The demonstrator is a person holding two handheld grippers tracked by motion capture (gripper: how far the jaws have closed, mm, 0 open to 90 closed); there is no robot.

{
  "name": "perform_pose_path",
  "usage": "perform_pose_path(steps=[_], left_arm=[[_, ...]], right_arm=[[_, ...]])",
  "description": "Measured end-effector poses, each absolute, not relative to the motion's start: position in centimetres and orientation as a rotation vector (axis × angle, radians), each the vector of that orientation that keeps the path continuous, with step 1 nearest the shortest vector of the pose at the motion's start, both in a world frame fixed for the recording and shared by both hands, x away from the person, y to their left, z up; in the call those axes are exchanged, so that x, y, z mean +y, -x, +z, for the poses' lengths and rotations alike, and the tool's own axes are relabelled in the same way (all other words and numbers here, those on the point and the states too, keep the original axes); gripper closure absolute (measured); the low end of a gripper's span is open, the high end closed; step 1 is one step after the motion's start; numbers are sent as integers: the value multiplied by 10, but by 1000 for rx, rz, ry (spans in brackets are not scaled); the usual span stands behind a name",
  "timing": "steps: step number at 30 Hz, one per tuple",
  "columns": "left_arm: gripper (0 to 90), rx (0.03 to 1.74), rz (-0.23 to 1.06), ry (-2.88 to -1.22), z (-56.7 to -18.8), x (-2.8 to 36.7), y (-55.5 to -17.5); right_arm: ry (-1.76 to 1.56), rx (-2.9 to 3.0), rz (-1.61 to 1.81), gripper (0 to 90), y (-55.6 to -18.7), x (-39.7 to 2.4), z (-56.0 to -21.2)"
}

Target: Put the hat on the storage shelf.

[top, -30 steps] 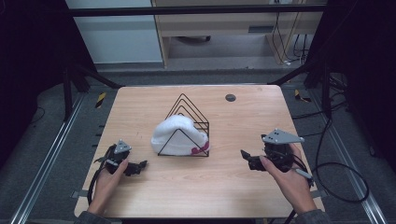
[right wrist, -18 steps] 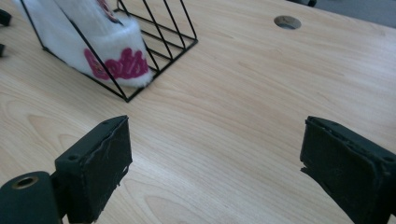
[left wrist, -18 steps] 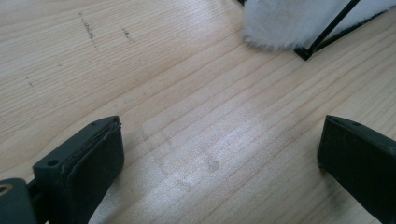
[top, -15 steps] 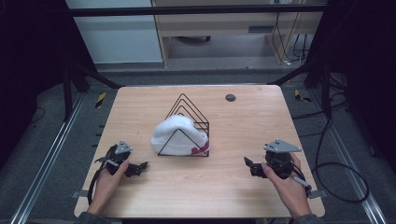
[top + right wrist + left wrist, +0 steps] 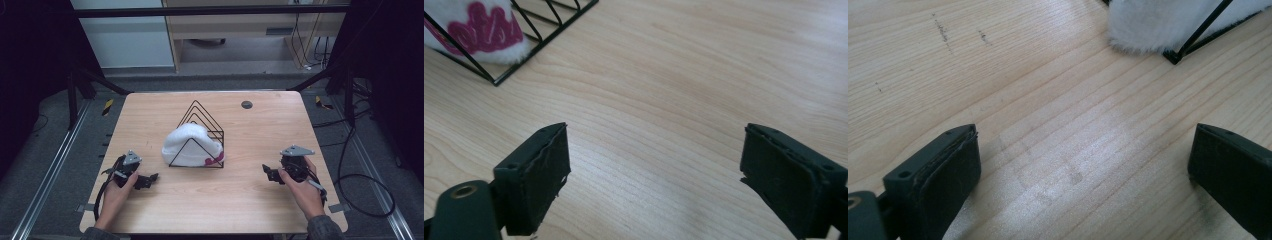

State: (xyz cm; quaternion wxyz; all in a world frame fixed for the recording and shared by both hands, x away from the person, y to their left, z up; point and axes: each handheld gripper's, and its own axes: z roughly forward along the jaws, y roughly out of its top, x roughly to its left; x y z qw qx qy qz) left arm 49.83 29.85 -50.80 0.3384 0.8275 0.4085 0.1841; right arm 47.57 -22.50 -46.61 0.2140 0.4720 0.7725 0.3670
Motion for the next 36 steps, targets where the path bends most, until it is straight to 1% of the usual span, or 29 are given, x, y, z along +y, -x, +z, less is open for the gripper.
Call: perform_pose_path(steps=[12,16,26,36], left_arm=[[0,1058,476,-2159,-508,298,-496],[0,1057,474,-2161,-508,298,-496],[0,1055,472,-2162,-508,298,-495],[0,1052,470,-2164,-508,298,-495]], right_arm=[[-1360,2148,988,116,-503,-210,-486],[-1371,2103,954,147,-507,-209,-489],[-1447,2060,956,113,-523,-206,-500],[-1483,2047,937,108,-532,-203,-506]])
